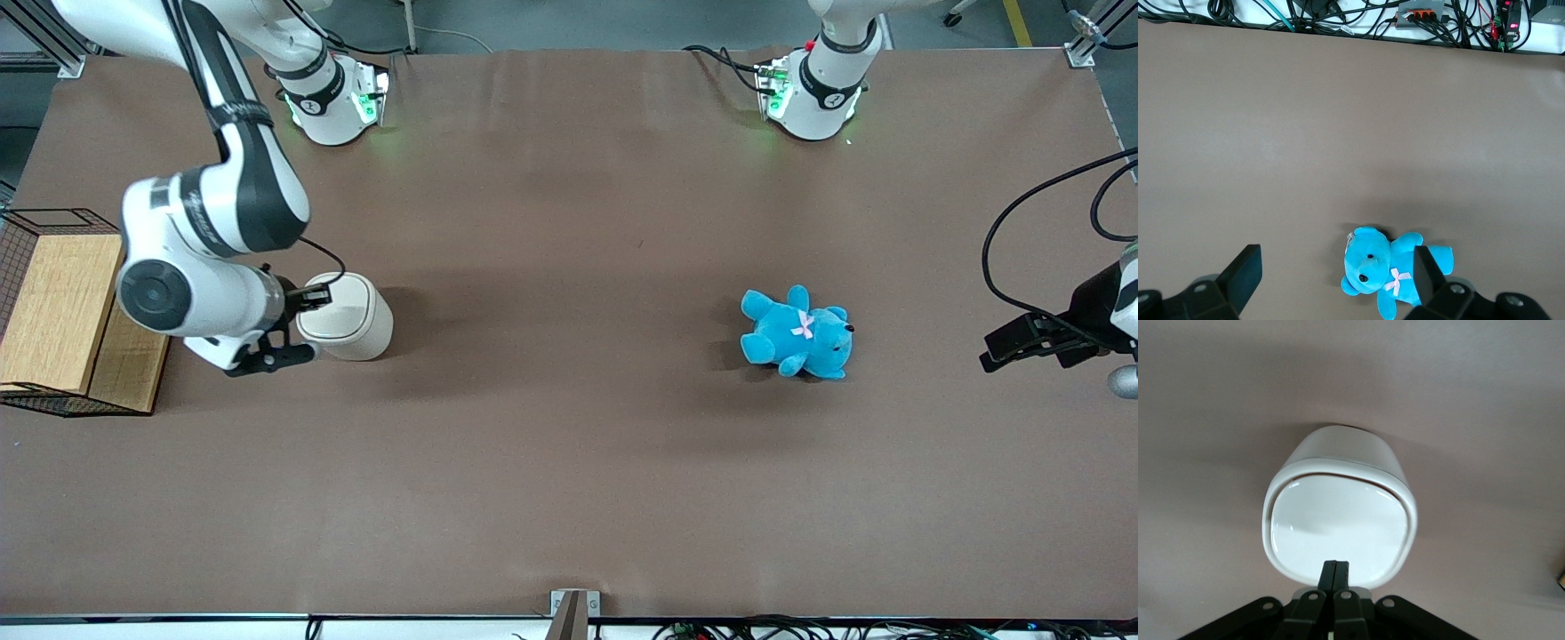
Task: Open trash can with right arm
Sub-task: 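Press the lid with the right gripper and pull it back to flip open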
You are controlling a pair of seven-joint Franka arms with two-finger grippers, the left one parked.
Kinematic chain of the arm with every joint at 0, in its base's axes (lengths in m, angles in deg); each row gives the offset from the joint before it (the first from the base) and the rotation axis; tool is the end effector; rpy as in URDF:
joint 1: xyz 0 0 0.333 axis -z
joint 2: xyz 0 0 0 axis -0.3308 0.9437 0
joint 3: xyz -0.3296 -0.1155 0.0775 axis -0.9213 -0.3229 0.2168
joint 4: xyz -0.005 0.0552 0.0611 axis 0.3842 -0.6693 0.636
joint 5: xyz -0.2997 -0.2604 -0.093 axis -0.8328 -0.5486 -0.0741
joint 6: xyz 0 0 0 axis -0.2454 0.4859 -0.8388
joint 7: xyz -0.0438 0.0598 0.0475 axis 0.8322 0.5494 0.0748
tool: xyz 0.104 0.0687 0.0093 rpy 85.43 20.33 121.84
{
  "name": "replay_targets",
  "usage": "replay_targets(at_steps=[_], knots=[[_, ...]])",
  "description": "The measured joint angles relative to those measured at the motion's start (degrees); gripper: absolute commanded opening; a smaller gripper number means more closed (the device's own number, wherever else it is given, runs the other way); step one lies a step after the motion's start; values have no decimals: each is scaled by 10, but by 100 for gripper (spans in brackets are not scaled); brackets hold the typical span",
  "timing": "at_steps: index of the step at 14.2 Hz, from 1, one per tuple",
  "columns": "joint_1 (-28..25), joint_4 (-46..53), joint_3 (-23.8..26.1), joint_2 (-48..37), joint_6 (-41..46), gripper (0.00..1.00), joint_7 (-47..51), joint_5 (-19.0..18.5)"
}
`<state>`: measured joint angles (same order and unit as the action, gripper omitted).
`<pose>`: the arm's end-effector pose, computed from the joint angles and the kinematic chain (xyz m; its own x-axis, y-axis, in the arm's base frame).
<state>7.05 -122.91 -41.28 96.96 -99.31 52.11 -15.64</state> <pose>0.6062 0.1293 0.3625 0.9111 0.1991 -0.3609 0.2010 -0.9790 -0.0327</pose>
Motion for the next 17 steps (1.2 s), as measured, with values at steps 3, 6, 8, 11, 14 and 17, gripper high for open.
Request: replay_targets(at_steps=[3,6,8,11,14,17], knots=[[-10,-2,0,31,-4,0,0,1],[-16,-2,0,48,-4,0,0,1],[-16,0,0,49,-1,0,0,1],[-16,7,-2,50,12,1,0,1],[-9,60,-10,39,99,2,-1,1],[15,122,-13,-4,151,16,-2,1]])
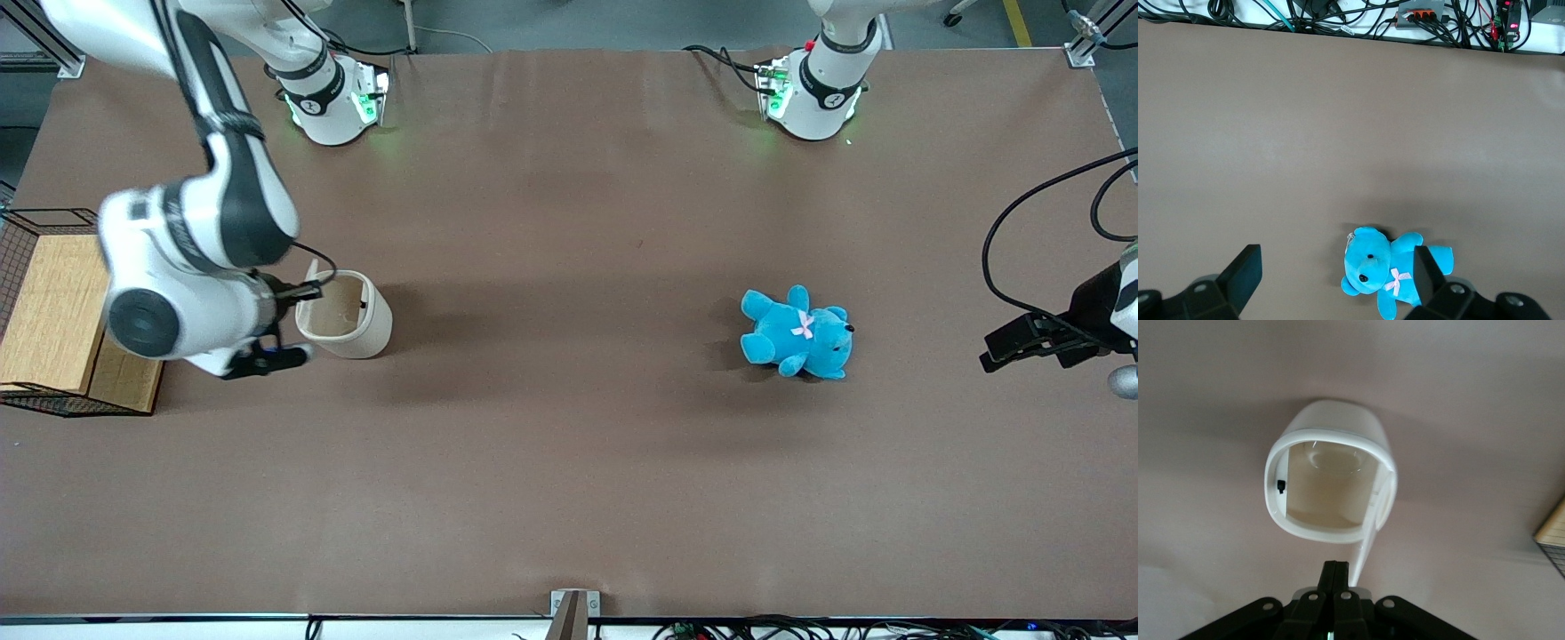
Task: Open trash can with right arm
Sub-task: 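Press the lid with the right gripper and pull it back to flip open, then lift the right gripper away from the opened trash can toward the crate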
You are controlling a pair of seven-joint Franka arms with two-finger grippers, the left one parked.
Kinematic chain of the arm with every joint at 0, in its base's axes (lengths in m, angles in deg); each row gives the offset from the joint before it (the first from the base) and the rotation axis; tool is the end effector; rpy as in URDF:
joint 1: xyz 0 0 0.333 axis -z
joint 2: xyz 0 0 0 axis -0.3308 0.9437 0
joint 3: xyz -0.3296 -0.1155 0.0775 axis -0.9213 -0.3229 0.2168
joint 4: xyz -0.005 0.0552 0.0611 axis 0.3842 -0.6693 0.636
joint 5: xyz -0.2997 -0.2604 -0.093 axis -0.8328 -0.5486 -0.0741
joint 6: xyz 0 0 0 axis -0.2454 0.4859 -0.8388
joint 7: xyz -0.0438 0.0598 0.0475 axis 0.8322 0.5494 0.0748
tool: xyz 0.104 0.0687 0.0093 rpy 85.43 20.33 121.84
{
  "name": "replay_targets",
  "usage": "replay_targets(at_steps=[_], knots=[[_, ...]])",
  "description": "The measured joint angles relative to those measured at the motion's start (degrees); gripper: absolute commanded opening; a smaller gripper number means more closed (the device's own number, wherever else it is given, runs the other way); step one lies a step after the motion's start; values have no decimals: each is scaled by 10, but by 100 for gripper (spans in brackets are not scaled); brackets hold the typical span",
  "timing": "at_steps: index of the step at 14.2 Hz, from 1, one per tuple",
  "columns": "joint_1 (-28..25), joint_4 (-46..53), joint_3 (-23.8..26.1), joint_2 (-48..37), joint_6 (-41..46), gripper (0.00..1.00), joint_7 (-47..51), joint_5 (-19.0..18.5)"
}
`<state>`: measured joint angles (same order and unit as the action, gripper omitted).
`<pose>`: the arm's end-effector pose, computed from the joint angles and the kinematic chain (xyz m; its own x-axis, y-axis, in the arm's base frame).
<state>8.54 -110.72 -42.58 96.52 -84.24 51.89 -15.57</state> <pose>0.6220 0.1042 0.4502 0.9019 0.1630 -0.3999 0.1640 -0.9859 -0.0320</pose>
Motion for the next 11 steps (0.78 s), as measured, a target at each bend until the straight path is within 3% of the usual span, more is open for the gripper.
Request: replay_targets(at_steps=[1,2,3,11], knots=[[9,12,0,-17,4,31,-3,0],[19,22,0,-32,5,69,-8,0],[29,31,-1,-42,6,100,-13,0],[67,94,-2,-84,-45,100,-23,0]])
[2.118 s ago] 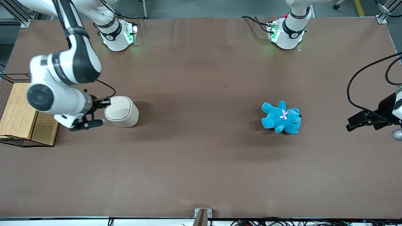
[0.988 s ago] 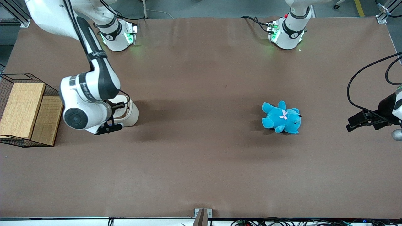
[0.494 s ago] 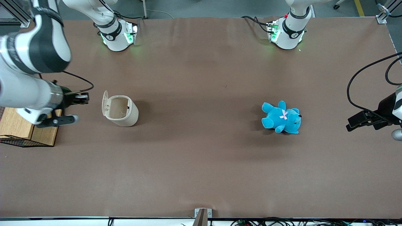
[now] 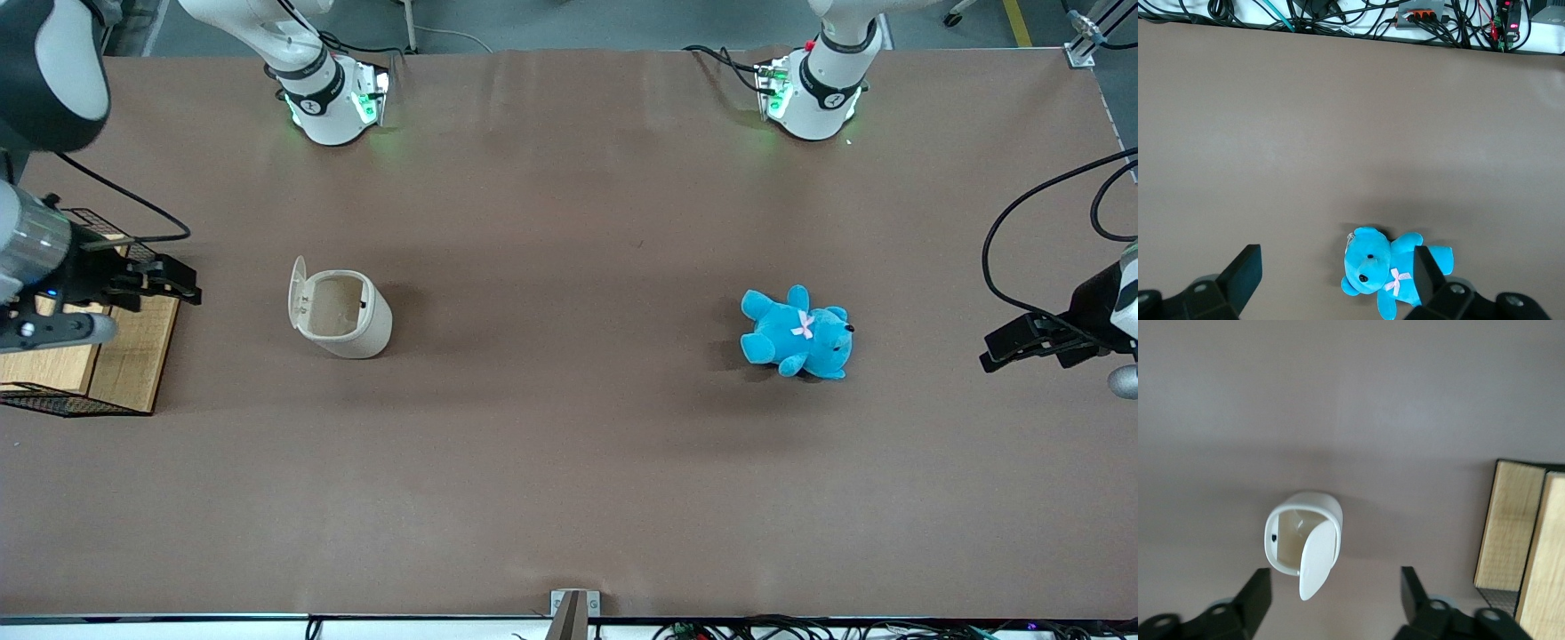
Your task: Open trash can with right arm
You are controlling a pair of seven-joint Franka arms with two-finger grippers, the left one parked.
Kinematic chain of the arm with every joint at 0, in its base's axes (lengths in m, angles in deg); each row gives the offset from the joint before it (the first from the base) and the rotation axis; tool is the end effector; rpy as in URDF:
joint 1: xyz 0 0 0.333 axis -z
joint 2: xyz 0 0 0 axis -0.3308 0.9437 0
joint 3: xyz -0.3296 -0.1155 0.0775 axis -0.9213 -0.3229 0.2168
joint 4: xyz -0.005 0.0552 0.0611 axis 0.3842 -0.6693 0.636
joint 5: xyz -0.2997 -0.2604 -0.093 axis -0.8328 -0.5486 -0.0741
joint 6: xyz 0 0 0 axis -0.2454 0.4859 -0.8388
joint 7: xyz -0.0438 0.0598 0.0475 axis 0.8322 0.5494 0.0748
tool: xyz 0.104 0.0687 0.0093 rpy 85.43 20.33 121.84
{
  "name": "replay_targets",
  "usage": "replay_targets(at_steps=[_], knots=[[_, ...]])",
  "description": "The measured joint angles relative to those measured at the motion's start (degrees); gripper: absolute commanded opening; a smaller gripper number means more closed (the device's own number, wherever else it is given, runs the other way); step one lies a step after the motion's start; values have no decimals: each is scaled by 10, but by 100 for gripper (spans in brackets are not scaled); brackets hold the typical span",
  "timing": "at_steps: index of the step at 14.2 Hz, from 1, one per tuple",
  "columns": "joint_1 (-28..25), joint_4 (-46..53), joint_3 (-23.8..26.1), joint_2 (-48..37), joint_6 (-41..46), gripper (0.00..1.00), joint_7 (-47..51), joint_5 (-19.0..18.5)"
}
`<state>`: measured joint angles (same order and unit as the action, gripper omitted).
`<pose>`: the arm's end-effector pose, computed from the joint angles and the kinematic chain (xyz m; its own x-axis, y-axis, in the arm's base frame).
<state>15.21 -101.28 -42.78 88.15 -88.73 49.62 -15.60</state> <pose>0.6313 0.0288 0.6242 0.9951 0.0967 -0.0211 0.0960 -0.9949 -0.0300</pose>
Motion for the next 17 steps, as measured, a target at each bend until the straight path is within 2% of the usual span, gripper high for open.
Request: replay_targets(at_steps=[4,9,17], knots=[[13,-9,0,-55,8,100,0,0],[16,-94,0,-118,-17,100,0,0],[19,-112,0,-126,-22,100,0,0]])
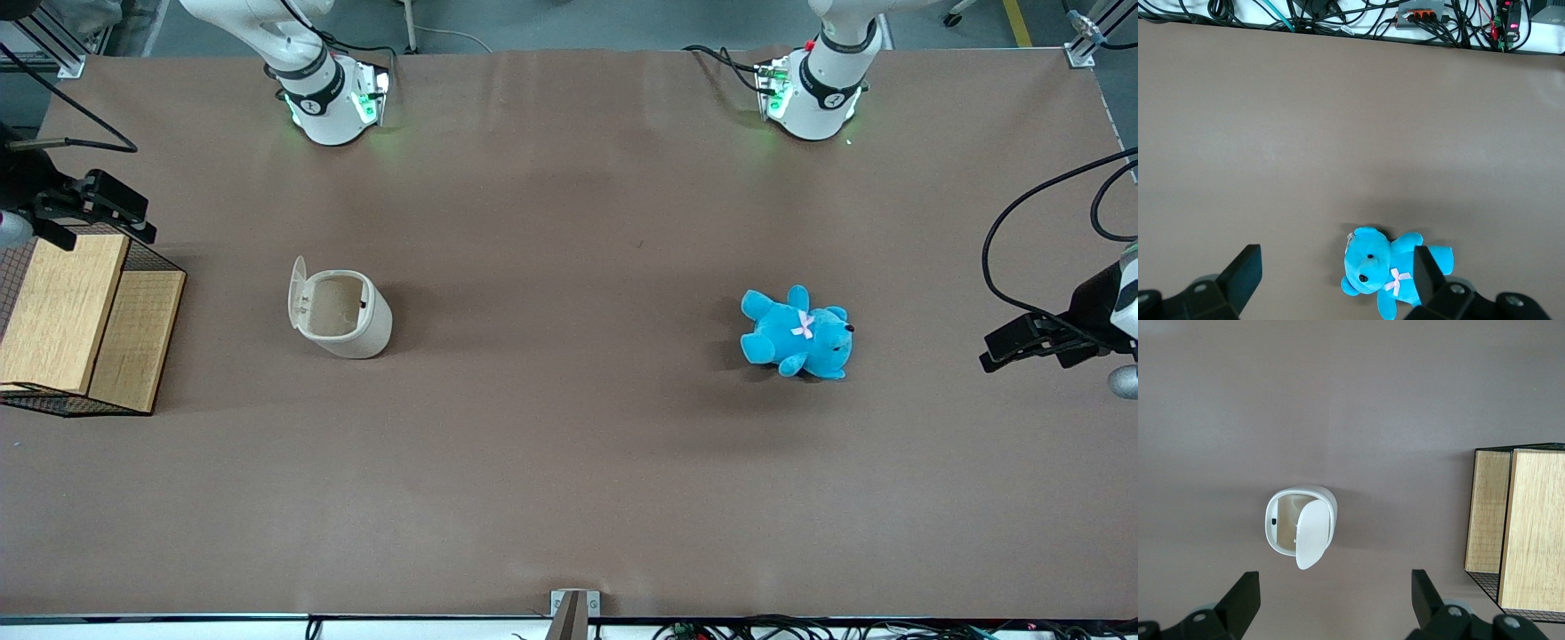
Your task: Open trash can with right arm
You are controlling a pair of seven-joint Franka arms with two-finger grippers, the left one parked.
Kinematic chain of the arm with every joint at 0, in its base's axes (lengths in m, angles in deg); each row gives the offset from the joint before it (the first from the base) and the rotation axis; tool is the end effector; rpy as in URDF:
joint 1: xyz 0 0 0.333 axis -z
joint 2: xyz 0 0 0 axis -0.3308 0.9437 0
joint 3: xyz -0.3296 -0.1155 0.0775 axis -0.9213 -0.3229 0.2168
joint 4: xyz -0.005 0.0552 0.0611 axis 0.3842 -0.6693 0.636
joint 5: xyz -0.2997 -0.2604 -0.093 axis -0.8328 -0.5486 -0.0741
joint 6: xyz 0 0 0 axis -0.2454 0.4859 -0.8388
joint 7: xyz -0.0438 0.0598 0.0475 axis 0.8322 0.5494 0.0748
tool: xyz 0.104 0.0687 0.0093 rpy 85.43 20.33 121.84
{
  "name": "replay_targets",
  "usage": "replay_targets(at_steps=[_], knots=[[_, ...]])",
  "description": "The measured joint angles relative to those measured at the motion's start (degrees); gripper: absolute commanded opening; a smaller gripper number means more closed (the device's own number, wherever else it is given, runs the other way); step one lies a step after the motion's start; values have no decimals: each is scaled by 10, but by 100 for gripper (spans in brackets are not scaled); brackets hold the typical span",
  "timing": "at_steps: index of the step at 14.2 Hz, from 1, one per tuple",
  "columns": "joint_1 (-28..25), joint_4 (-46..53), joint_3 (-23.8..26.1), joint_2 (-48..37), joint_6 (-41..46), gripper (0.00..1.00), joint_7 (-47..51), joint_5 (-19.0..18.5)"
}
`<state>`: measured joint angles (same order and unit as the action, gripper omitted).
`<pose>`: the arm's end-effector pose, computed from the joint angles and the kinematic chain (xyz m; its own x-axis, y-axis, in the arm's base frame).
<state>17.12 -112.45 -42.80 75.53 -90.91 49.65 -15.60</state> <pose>0.5606 0.0045 0.6639 0.9973 0.0607 0.0424 0.0622 -0.9975 -0.0343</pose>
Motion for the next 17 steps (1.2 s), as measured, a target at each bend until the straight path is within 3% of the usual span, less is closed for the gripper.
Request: replay_targets(at_steps=[17], knots=[[1,-19,0,0,0,100,0,-30]])
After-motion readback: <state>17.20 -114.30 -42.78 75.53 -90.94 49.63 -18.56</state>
